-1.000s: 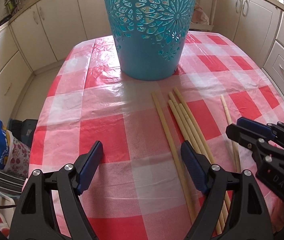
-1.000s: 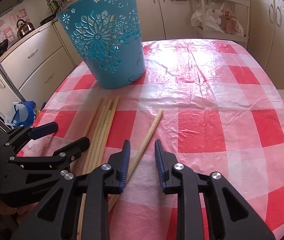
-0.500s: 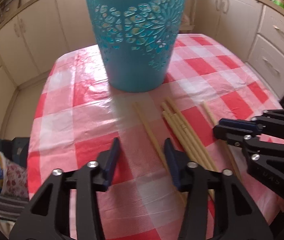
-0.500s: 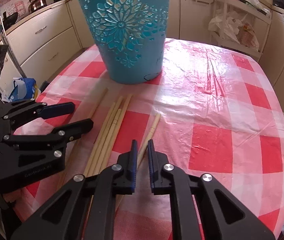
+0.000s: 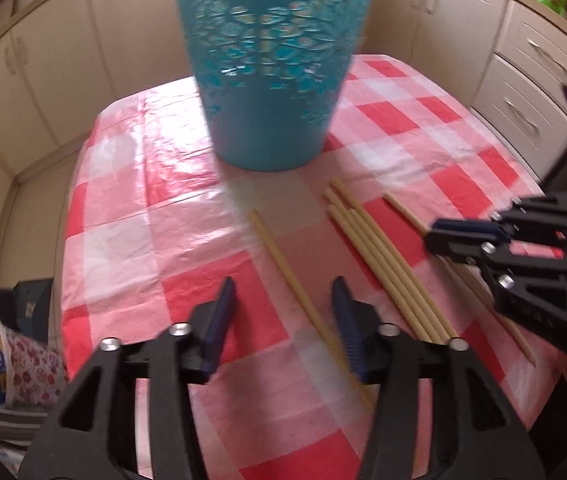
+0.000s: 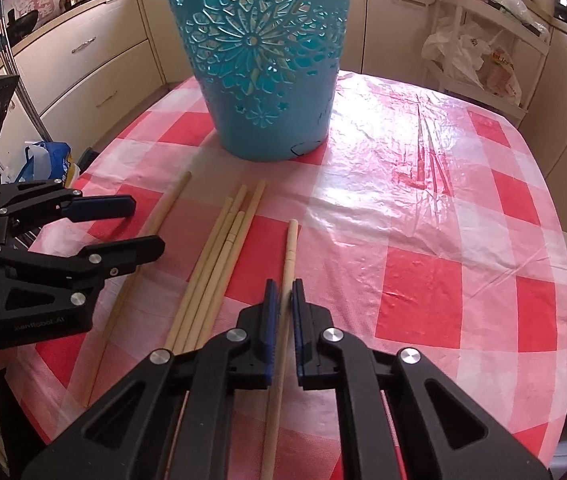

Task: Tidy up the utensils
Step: 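Close the left tool on a wooden stick while the right tool grasps another stick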

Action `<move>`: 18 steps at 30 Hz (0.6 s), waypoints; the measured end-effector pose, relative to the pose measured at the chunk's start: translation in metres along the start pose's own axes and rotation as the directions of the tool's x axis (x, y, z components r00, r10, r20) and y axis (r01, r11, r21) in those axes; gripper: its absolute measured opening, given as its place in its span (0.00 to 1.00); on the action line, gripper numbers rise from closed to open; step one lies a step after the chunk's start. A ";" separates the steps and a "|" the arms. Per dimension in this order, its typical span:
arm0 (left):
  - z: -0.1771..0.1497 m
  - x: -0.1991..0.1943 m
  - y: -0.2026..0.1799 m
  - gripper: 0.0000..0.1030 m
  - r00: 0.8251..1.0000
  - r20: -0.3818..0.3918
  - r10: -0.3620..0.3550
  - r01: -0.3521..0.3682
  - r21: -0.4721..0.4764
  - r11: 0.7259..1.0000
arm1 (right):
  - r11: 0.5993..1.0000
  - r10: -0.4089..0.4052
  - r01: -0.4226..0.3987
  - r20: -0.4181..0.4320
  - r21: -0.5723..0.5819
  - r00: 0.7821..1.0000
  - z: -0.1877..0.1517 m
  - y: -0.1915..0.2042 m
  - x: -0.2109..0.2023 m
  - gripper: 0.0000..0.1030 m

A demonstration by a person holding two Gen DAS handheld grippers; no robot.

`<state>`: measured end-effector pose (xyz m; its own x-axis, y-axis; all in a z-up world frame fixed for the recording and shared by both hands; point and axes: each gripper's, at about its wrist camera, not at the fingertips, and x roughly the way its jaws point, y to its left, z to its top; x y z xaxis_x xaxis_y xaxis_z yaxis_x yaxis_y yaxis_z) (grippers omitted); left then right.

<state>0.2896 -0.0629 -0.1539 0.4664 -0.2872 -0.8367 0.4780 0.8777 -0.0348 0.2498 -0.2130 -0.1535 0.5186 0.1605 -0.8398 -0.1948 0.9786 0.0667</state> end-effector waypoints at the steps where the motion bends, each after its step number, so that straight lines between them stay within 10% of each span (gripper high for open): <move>1: 0.000 0.001 0.000 0.47 1.000 0.007 -0.002 0.002 -0.004 1.000 | 1.000 0.004 -0.004 0.001 0.011 1.000 0.000 -0.001 0.000 0.06; 6: -0.005 -0.002 -0.010 0.19 0.998 0.025 -0.055 0.052 0.102 0.993 | 0.994 0.048 -0.049 0.004 0.094 0.999 -0.002 -0.015 -0.002 0.06; 18: 0.002 -0.001 0.003 0.30 0.999 0.004 -0.037 0.037 0.019 0.999 | 0.997 0.015 -0.016 0.002 0.073 1.000 0.000 -0.013 -0.001 0.06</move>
<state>0.2922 -0.0605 -0.1524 0.4515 -0.3215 -0.8323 0.5090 0.8590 -0.0556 0.2524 -0.2256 -0.1537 0.5169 0.1758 -0.8378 -0.1412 0.9828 0.1191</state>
